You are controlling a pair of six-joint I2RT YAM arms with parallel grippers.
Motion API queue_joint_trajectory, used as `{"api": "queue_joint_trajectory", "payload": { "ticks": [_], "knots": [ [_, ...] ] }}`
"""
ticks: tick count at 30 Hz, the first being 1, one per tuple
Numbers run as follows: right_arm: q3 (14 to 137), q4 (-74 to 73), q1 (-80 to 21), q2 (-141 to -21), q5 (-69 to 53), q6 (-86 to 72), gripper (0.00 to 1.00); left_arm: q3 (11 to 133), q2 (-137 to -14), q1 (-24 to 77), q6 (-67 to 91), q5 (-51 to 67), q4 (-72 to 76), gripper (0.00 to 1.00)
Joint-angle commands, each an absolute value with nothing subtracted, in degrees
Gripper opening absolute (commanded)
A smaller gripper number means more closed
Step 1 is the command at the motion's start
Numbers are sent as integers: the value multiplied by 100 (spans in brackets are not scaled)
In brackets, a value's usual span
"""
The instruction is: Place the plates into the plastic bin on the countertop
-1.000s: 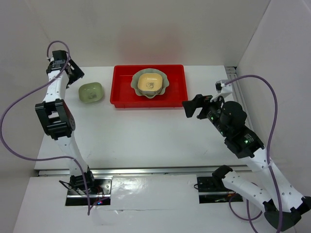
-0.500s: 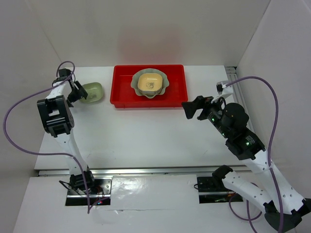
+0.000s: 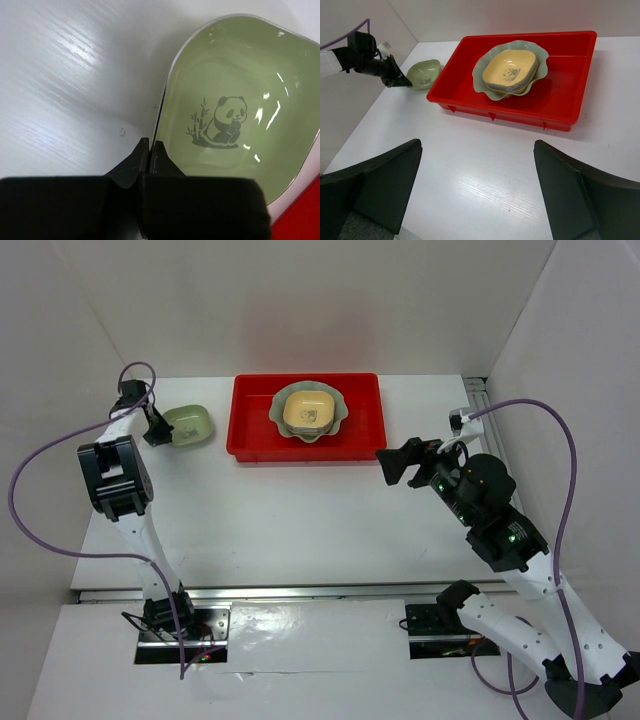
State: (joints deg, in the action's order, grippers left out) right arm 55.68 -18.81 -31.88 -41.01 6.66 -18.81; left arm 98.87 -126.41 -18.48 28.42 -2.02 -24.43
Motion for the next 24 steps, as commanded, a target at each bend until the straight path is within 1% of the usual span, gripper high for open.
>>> {"api": "queue_joint_trajectory", "payload": {
  "ticks": [1, 5, 7, 8, 11, 14, 16, 18, 22, 24],
  "knots": [
    [5529, -1582, -3182, -4043, 703, -1898, 100, 10124, -12788, -1837, 2821, -465, -2724, 0],
    [5528, -1644, -3182, -3990, 809, -1898, 100, 10433, -12490, -1837, 3146, -685, -3067, 0],
    [5528, -1792, -3182, -3990, 879, -1898, 100, 10503, -12166, -1706, 3286, -834, -3120, 0],
    [5528, -1793, -3182, -3990, 949, -1898, 100, 10503, -11799, -1653, 3287, -913, -3068, 0],
    [5528, -1925, -3182, -3885, 1020, -1951, 100, 10564, -11104, -1293, 3148, -967, -2788, 0],
    [5581, -2057, -3182, -3762, 1142, -2003, 100, 10678, -10750, -792, 2797, -1072, -2506, 0],
    [5581, -2179, -3182, -3701, 1143, -2065, 100, 10871, -10688, -424, 2664, -1072, -2391, 0],
    [5581, -2232, -3182, -3639, 1203, -2118, 100, 11179, -10688, -203, 2541, -713, -2391, 0],
    [5634, -2346, -3182, -3516, 1256, -2180, 100, 11487, -11038, 499, 2627, -414, -2452, 0],
    [5695, -2347, -3182, -3516, 1318, -2180, 100, 11645, -11292, 685, 2881, 23, -2391, 0]
  ]
}}
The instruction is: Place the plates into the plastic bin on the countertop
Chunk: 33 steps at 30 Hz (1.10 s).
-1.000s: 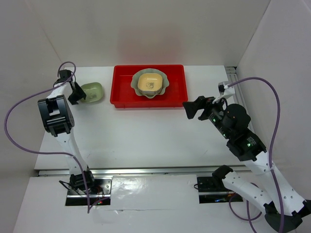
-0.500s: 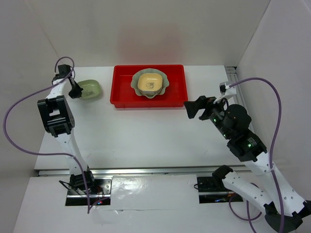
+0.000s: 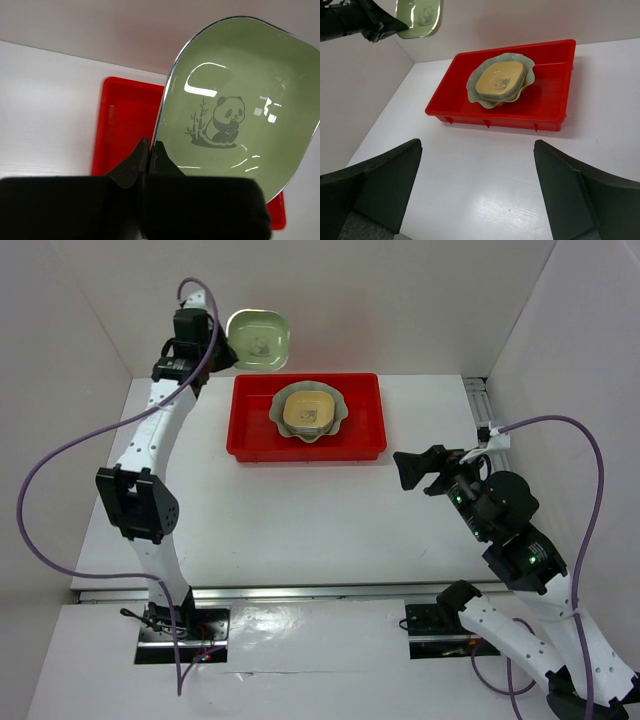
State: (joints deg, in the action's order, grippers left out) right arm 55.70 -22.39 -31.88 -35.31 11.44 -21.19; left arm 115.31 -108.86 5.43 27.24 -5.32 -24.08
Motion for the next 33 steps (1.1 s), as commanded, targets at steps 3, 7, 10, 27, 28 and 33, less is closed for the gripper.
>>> {"api": "queue_joint_trajectory", "payload": {
  "ticks": [3, 7, 10, 27, 28, 33],
  "knots": [
    [5818, -2461, -3182, -3463, 1511, -2180, 100, 11767, -11722, 1115, 3084, 245, -2224, 0],
    [5959, -2593, -3182, -3463, 1661, -2127, 100, 12277, -12416, 1651, 3085, 299, -2162, 0],
    [6012, -2706, -3182, -3411, 1661, -2127, 100, 12577, -12743, 1924, 3146, 229, -2276, 0],
    [5854, -2707, -3182, -3357, 1556, -2127, 100, 12331, -12946, 1706, 3497, -343, -2215, 0],
    [5854, -2707, -3182, -3357, 1556, -2127, 100, 12331, -12946, 1705, 3498, -343, -2215, 0],
    [5854, -2707, -3182, -3357, 1556, -2127, 100, 12331, -13122, 1705, 3630, -369, -2276, 2]
  ]
}}
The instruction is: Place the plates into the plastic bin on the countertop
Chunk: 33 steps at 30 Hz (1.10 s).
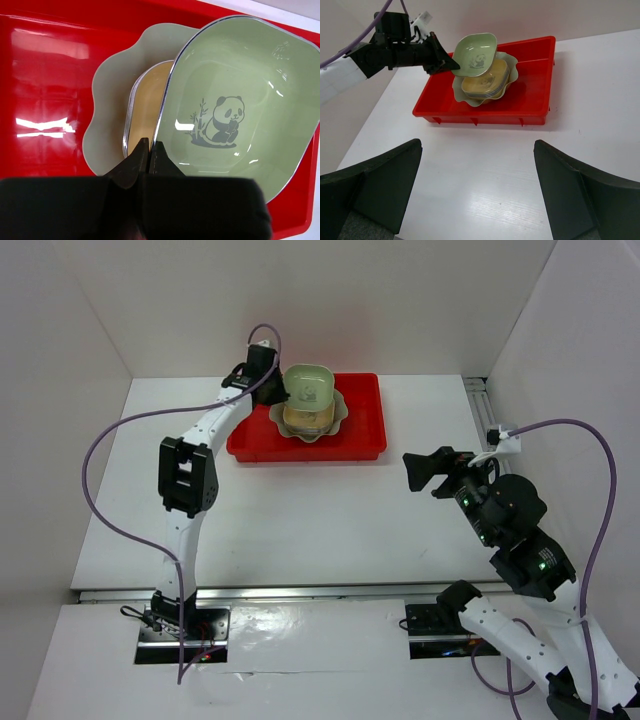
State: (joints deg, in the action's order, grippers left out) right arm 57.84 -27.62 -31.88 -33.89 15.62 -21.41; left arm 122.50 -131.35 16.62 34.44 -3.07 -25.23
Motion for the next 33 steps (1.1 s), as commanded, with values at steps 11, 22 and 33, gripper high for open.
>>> {"api": "queue_joint_trajectory", "payload": {
  "ticks": [11, 22, 33],
  "knots": [
    [5854, -2646, -3182, -3463, 1451, -2127, 100, 12278, -13017, 1705, 3551, -132, -2224, 65],
    [5959, -3023, -3182, -3955, 1802, -2013, 100, 10392, -9970, 1758, 3437, -888, -2997, 100],
    [6187, -3699, -3270, -3402, 2329, -1880, 100, 6655, -4863, 2232, 3481, -1881, -3997, 100]
  ]
}}
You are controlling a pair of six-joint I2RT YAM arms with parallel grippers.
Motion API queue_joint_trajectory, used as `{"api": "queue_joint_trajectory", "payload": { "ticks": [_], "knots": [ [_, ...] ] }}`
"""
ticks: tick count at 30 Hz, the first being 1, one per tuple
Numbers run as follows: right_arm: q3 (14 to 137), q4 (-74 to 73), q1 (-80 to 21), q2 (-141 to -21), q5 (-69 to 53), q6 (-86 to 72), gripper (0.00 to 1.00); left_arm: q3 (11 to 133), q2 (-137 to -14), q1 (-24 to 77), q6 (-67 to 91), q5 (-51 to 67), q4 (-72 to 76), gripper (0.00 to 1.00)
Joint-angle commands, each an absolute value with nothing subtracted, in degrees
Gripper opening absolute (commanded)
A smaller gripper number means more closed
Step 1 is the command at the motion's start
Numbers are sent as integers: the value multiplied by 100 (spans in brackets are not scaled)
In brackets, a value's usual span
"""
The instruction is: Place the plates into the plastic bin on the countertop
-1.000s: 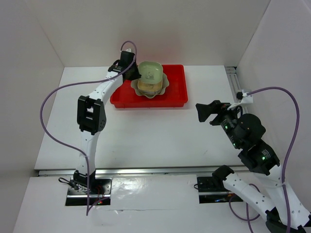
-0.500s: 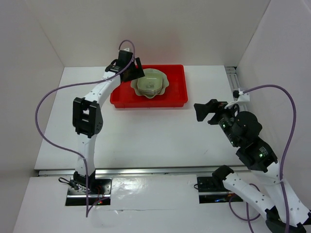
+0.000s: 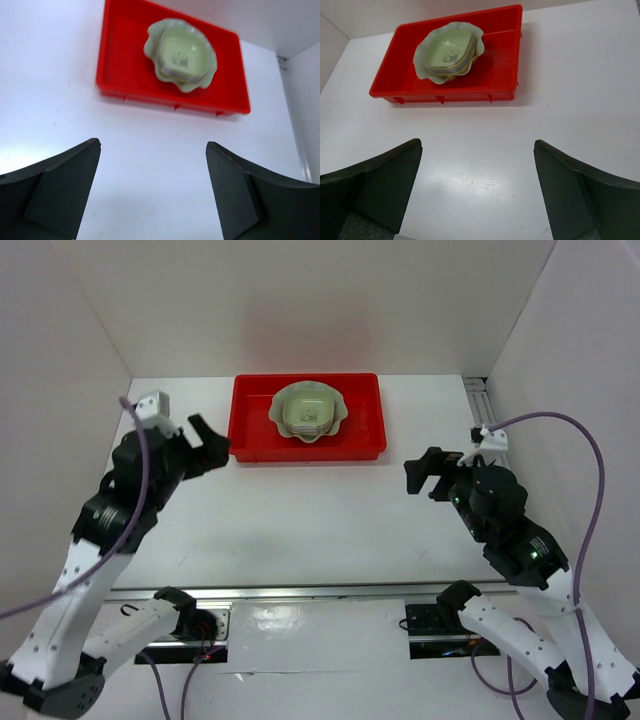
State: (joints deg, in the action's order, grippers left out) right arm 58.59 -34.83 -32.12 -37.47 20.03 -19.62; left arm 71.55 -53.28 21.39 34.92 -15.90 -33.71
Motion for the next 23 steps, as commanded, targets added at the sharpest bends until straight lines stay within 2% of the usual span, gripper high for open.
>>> {"api": "queue_joint_trajectory", "payload": {
  "ticks": [1, 5, 9, 15, 23],
  "knots": [
    [6187, -3700, -3322, -3349, 2329, -1881, 100, 6418, -4582, 2232, 3541, -1994, -4391, 100],
    [6240, -3841, -3322, -3077, 2206, -1881, 100, 5924, -3290, 2232, 3445, -2073, -4999, 100],
    [6240, -4051, -3322, -2708, 2206, -1942, 100, 6187, -2174, 2312, 3480, -1925, -5501, 100],
    [6179, -4341, -3270, -2637, 2443, -2048, 100, 7066, -2092, 2312, 3551, -1943, -6213, 100],
    [6179, -4447, -3270, -2689, 2391, -2153, 100, 7058, -2039, 2312, 3551, -1951, -6275, 100]
  ]
}}
